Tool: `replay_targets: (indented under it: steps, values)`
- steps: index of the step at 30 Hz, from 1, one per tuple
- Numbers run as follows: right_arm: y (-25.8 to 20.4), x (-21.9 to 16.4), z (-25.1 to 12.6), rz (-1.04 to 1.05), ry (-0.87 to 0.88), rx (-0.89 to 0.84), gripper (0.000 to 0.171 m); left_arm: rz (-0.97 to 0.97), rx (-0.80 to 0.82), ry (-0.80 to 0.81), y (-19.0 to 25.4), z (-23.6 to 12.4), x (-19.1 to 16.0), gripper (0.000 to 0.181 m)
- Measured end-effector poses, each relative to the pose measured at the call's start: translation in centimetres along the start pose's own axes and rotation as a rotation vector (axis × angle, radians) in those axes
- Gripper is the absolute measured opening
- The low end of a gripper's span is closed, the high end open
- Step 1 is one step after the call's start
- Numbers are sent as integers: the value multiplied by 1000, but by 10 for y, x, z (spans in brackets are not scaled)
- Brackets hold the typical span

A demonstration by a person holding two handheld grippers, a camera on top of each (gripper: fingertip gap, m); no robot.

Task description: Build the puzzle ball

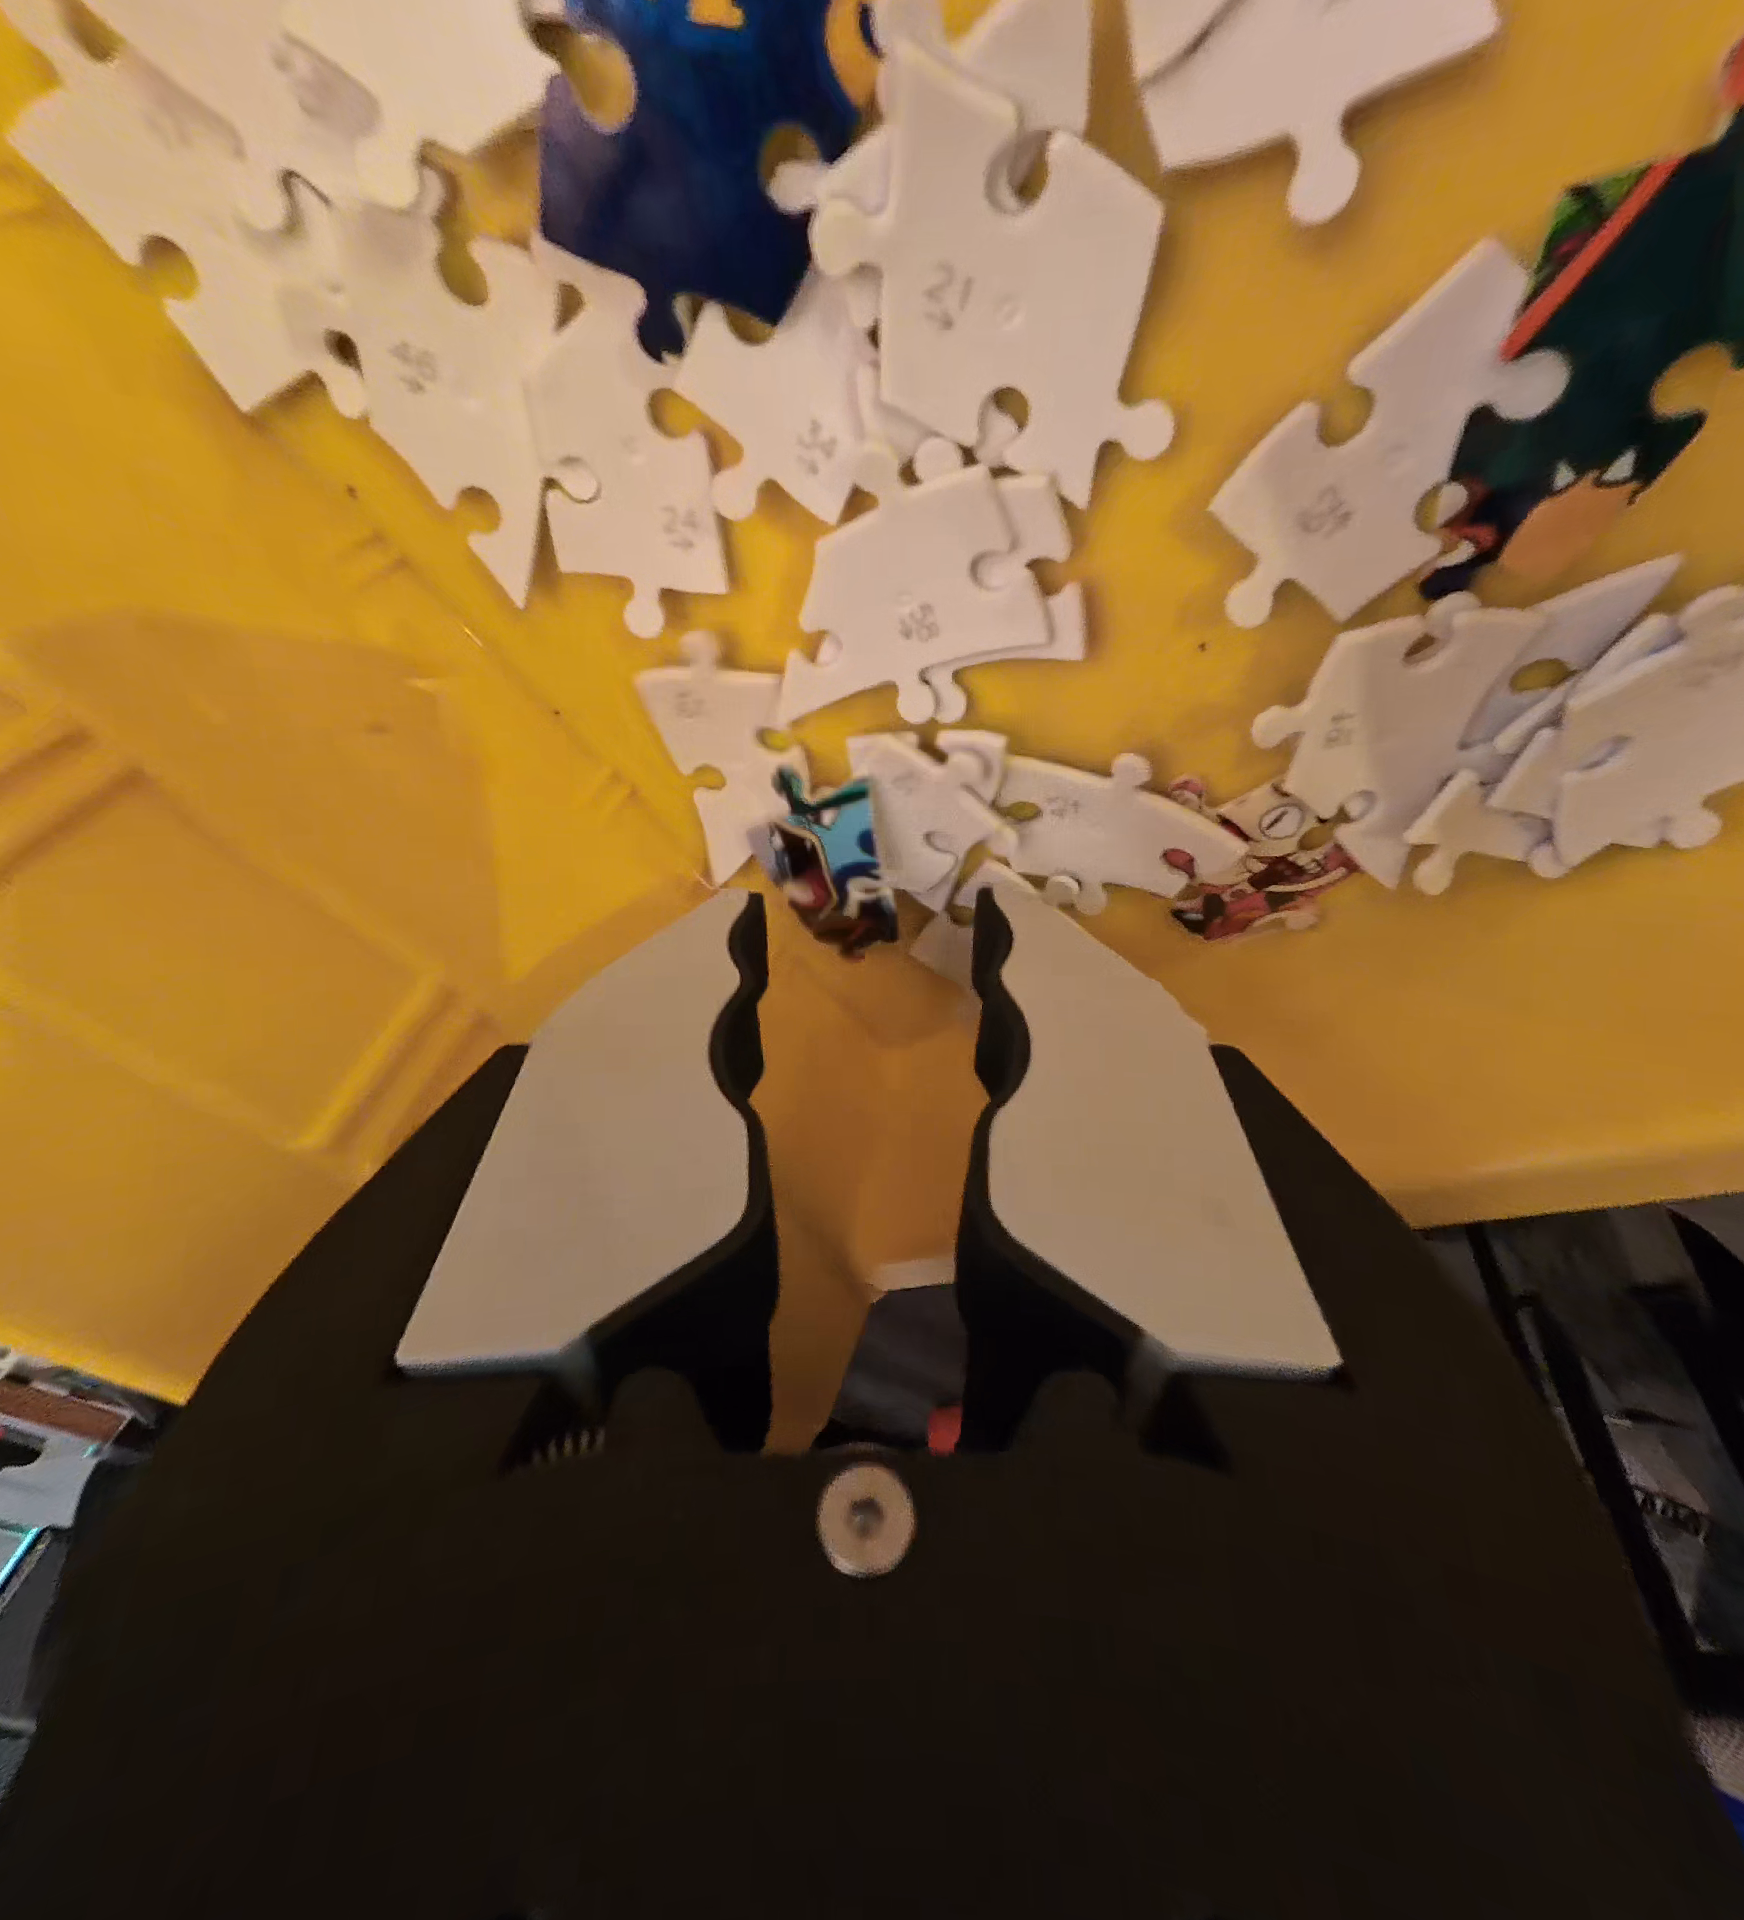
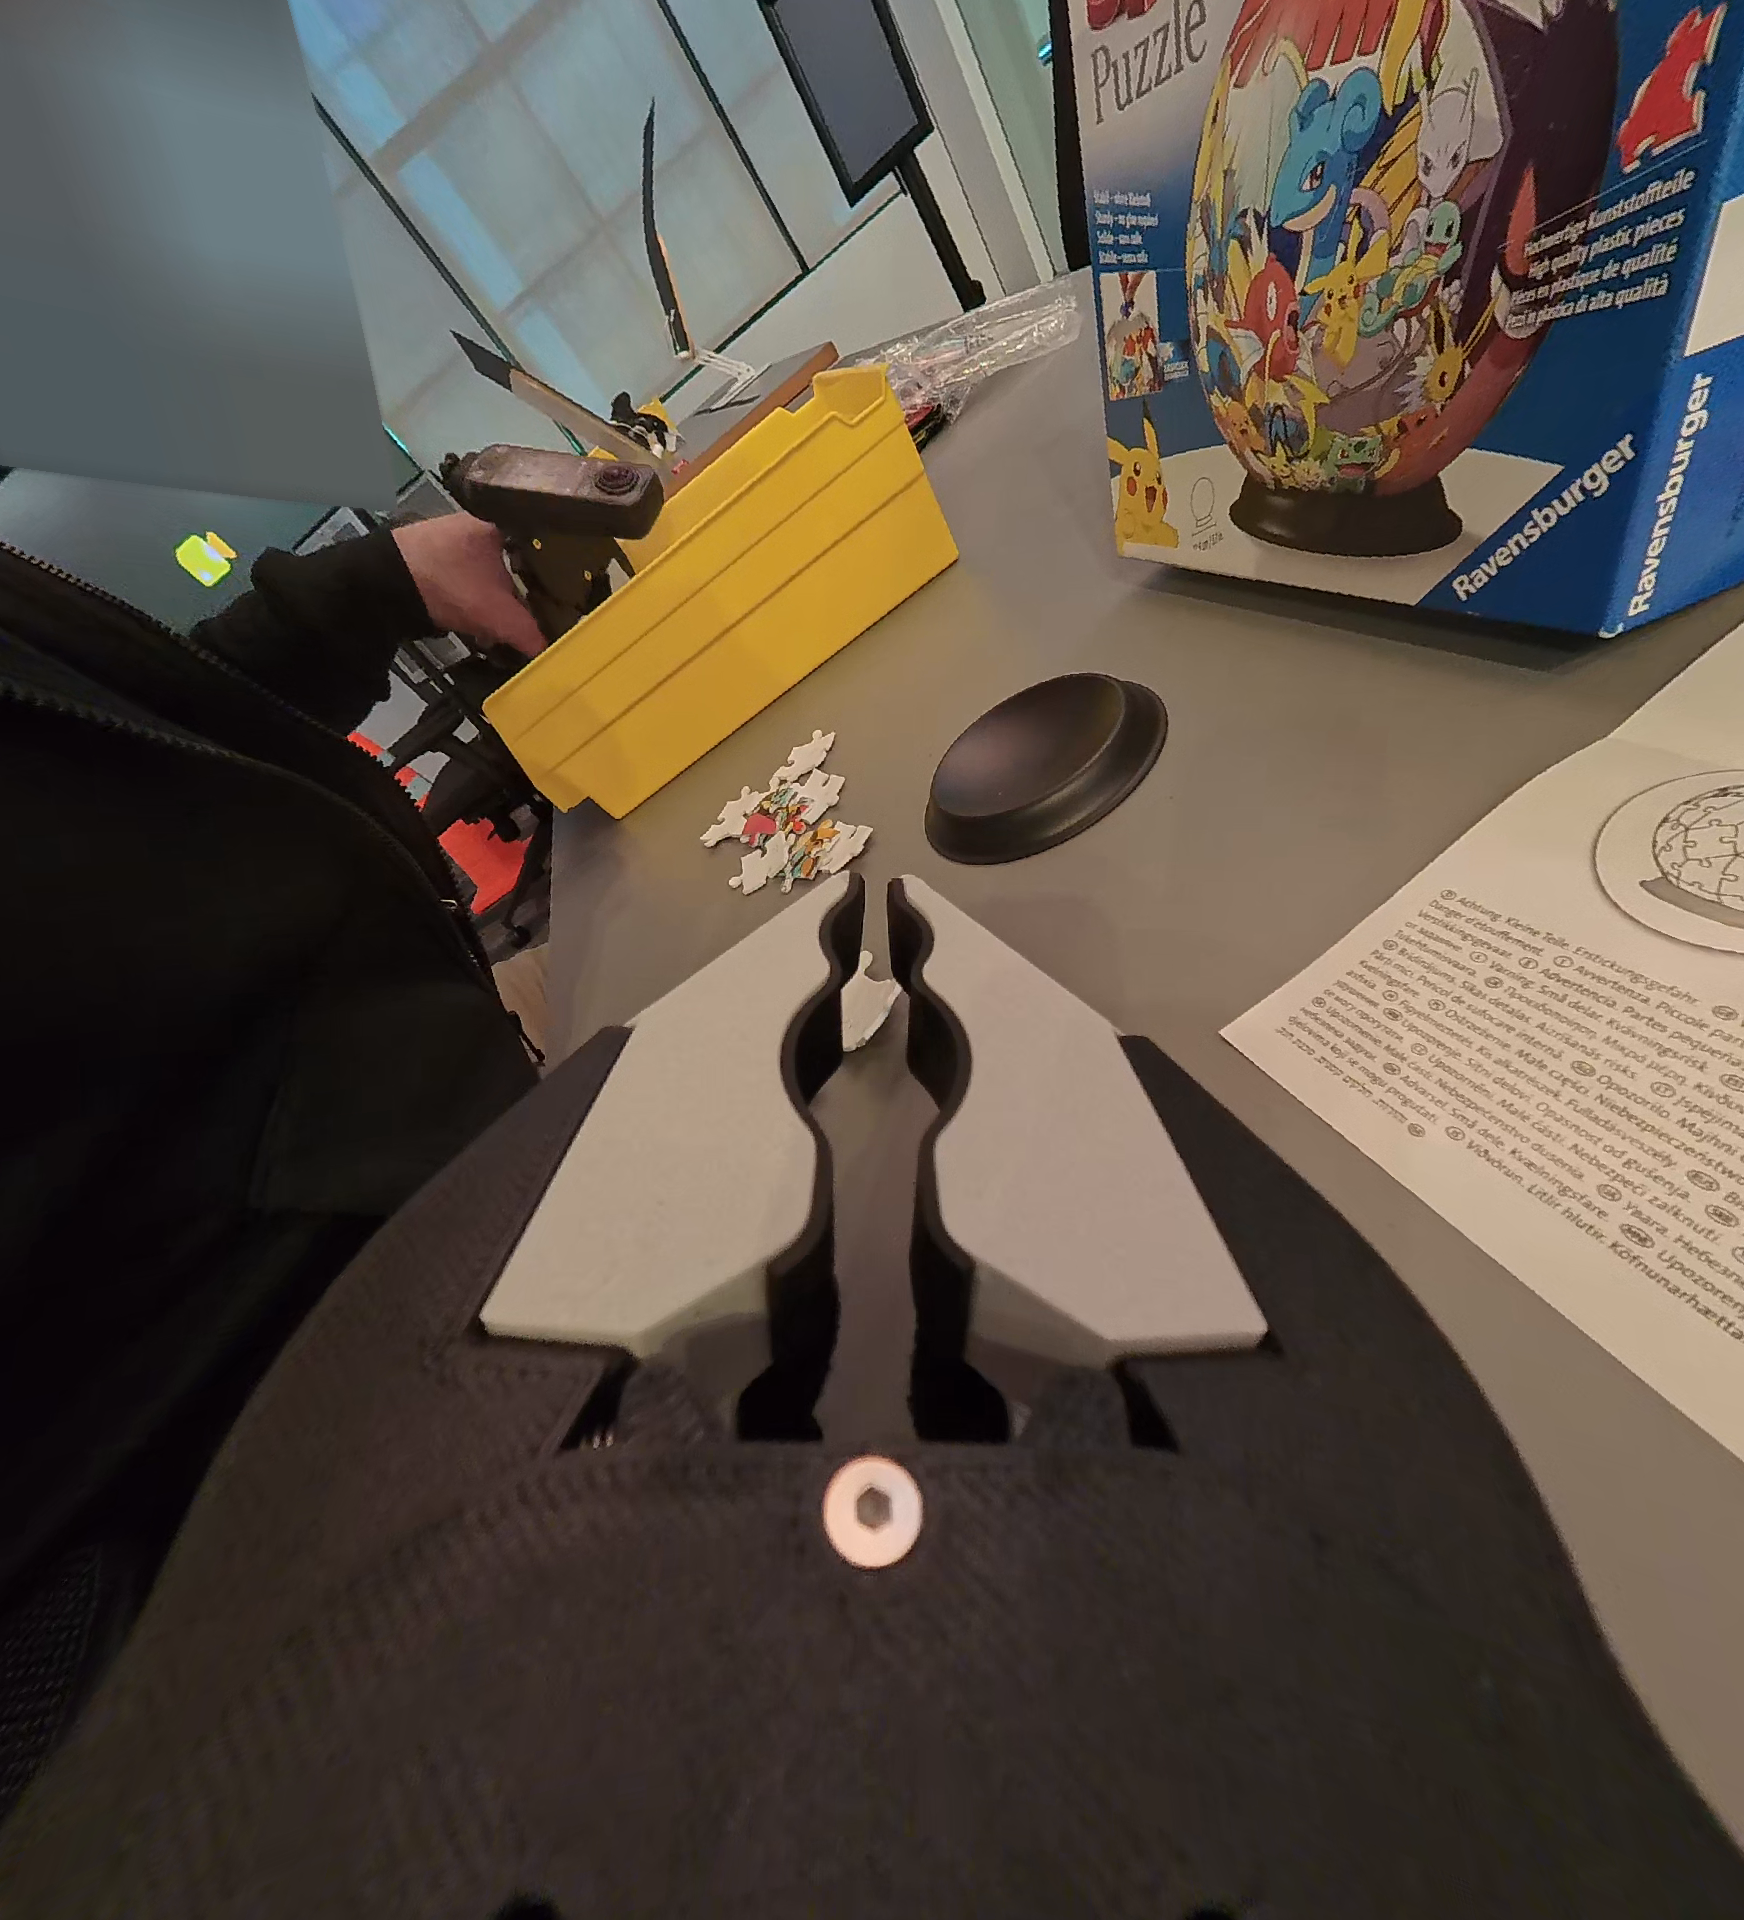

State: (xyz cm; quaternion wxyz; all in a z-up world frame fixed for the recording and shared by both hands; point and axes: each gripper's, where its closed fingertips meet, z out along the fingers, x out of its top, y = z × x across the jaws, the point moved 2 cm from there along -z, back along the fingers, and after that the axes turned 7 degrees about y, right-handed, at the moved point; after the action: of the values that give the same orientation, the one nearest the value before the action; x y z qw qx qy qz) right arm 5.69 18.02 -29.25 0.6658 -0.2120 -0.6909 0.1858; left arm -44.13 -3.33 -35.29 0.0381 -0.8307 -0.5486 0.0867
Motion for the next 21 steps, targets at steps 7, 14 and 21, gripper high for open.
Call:
replay_targets:
  steps: [7, 14, 21]
  values:
    - [0, 0, 0, 0, 4, 1, 3, -15, -26, 44, -1, 1, 5, 19]
    - [0, 1, -1, -1, 6, 2, 3, -113, -165, 357, 2, -35, 32, 19]
    - [-1, 1, -1, 0, 8, 4, 3, -253, -638, 1138, 6, -123, 68, 18]
